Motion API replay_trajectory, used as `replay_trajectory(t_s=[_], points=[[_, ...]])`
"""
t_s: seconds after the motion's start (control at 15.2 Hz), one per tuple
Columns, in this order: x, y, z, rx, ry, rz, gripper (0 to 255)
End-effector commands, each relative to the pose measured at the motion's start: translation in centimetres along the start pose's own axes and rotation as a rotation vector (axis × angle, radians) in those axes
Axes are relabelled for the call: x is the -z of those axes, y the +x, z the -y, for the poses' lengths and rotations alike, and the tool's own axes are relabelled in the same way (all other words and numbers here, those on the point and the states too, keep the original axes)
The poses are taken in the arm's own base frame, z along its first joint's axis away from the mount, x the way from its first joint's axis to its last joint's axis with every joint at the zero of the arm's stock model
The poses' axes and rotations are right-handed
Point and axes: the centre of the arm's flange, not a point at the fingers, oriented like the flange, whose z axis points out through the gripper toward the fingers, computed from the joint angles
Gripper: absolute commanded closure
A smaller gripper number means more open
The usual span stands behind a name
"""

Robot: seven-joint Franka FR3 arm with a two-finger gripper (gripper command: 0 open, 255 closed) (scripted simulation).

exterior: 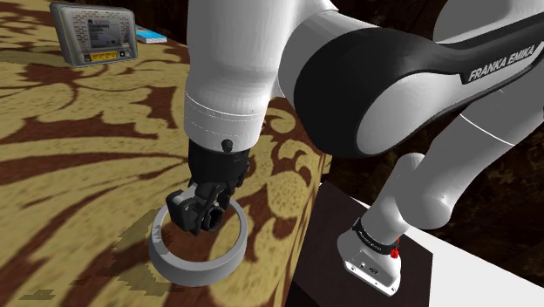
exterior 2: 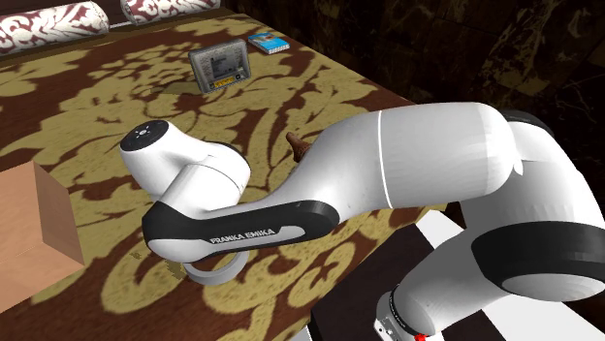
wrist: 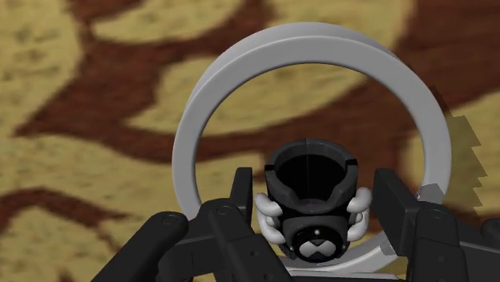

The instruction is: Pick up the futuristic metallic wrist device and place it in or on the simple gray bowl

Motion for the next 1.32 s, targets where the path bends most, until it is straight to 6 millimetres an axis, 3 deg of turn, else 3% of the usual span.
replay_trajectory(t_s=[0.0,0.07,0.13,0.46,0.73,1.25], points=[[0.0,0.0,0.0,0.0,0.0,0.0,255],[0.0,0.0,0.0,0.0,0.0,0.0,255],[0.0,0.0,0.0,0.0,0.0,0.0,0],[0.0,0.0,0.0,0.0,0.0,0.0,0],[5.0,0.0,0.0,0.0,0.0,0.0,0],[5.0,0.0,0.0,0.0,0.0,0.0,0]])
